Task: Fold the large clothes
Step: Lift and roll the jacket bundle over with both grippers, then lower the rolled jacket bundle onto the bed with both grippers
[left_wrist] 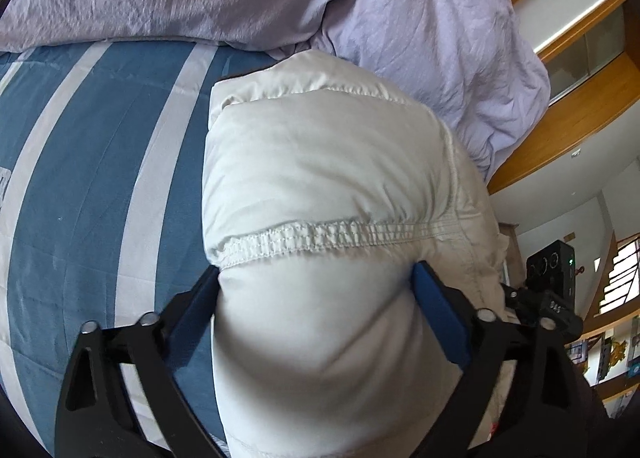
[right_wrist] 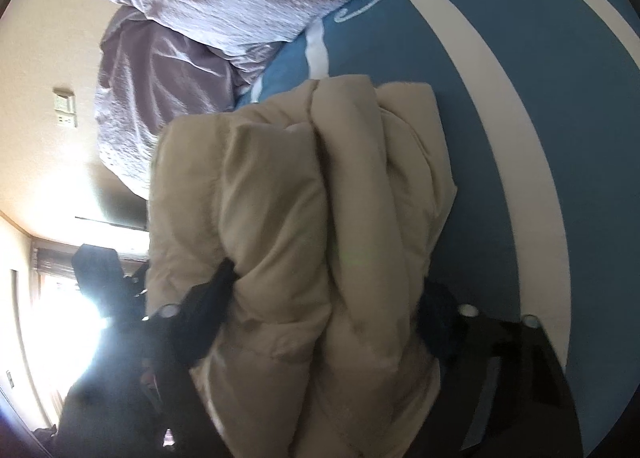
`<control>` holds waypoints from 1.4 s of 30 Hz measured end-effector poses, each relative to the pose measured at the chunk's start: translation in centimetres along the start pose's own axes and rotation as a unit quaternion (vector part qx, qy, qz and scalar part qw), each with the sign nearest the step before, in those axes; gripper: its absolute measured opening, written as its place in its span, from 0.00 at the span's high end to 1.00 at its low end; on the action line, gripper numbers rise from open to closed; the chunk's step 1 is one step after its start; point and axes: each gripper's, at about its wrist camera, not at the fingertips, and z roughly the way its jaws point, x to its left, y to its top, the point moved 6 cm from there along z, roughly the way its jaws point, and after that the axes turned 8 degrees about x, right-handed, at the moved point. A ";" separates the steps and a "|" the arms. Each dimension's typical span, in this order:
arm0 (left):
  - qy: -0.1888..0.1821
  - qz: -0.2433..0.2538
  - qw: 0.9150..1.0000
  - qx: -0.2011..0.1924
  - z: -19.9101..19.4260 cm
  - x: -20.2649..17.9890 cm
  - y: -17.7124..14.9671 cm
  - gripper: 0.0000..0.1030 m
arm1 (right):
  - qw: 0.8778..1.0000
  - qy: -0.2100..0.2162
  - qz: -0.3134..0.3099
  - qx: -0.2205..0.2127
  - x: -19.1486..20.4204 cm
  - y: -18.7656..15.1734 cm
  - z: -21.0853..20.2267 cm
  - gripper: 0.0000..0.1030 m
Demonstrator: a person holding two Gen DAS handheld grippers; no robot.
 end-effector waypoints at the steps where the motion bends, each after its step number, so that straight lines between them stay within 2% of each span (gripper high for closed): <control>1: -0.003 -0.001 1.000 -0.003 -0.2 0.0 0.0 0.17 | 1.000 0.005 -0.003 -0.002 0.2 0.0 -0.1 0.34; 3: -0.009 -0.002 1.000 -0.008 -0.6 -0.1 0.2 0.25 | 1.000 0.016 -0.006 -0.006 0.5 0.0 -0.5 0.41; 8: -0.009 0.001 1.000 -0.025 -2.0 0.0 1.6 0.33 | 0.999 0.038 -0.014 -0.015 1.6 1.0 -0.5 0.50; 16: 0.026 -0.012 0.998 -0.063 -4.6 2.3 5.4 0.34 | 0.998 0.061 -0.027 -0.007 5.6 4.9 2.3 0.53; 20: 0.059 -0.015 0.995 -0.079 -5.2 3.7 7.5 0.34 | 0.998 0.060 -0.030 -0.008 7.4 6.9 3.9 0.54; 22: 0.081 -0.017 0.993 -0.079 -4.8 4.5 8.1 0.34 | 0.998 0.046 -0.030 -0.009 7.9 7.5 4.7 0.52; 24: 0.095 -0.019 0.992 -0.079 -4.4 5.1 8.2 0.31 | 0.999 0.026 -0.032 -0.014 8.0 7.5 4.9 0.47; 27: 0.110 -0.013 0.990 -0.085 -4.3 5.1 8.2 0.25 | 0.999 -0.004 -0.030 -0.022 7.9 7.3 4.9 0.34; 29: 0.137 0.003 0.986 -0.092 -4.4 4.7 8.2 0.23 | 0.998 -0.034 -0.033 -0.029 7.8 7.1 4.5 0.26; 33: 0.193 0.038 0.974 -0.112 -5.5 3.7 8.2 0.14 | 0.995 -0.068 -0.039 -0.064 8.1 6.7 2.4 0.24; 37: 0.228 0.064 0.963 -0.133 -6.0 2.7 8.0 0.13 | 0.986 -0.104 -0.060 -0.112 9.2 6.4 -0.4 0.24; 39: 0.233 0.073 0.960 -0.135 -5.7 2.0 8.0 0.13 | 0.982 -0.116 -0.084 -0.124 10.8 6.5 -0.6 0.24; 42: 0.230 0.085 0.961 -0.126 -5.0 1.2 7.6 0.13 | 0.972 -0.140 -0.134 -0.134 13.7 6.3 -0.1 0.33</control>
